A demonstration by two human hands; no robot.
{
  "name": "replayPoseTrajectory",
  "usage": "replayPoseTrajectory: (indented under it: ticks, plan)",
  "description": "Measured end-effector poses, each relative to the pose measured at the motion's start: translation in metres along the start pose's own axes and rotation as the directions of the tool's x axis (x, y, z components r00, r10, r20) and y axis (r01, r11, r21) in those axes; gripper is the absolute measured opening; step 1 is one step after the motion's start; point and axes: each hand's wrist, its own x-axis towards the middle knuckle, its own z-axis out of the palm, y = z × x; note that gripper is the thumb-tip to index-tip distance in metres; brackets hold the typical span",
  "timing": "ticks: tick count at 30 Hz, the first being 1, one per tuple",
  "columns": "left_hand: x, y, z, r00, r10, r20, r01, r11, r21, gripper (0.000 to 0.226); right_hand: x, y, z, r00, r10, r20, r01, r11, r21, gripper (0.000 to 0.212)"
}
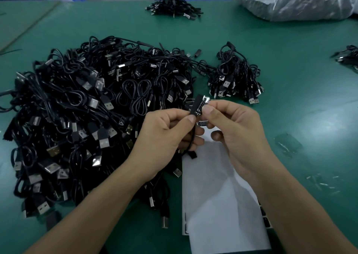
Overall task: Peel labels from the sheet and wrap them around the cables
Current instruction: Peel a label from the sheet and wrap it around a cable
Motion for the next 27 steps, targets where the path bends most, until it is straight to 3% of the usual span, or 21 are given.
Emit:
replayPoseTrajectory:
  ticks: [6,27]
  plan:
    - [0.0016,-0.0014,0.0005,1.000,-0.012,-0.014,0.012,1.000,-0.017,0.019,-0.0008,-0.0018,0.0015,0.999,0.012,0.031,-0.012,1.000,-0.002,0.019]
    - [0.0017,-0.0057,-0.0002,1.000,0.025,0.012,-0.025,1.000,0.006,0.016,-0.0039,-0.0019,0.0073,0.998,-0.032,-0.057,0.031,0.999,-0.022,0.018]
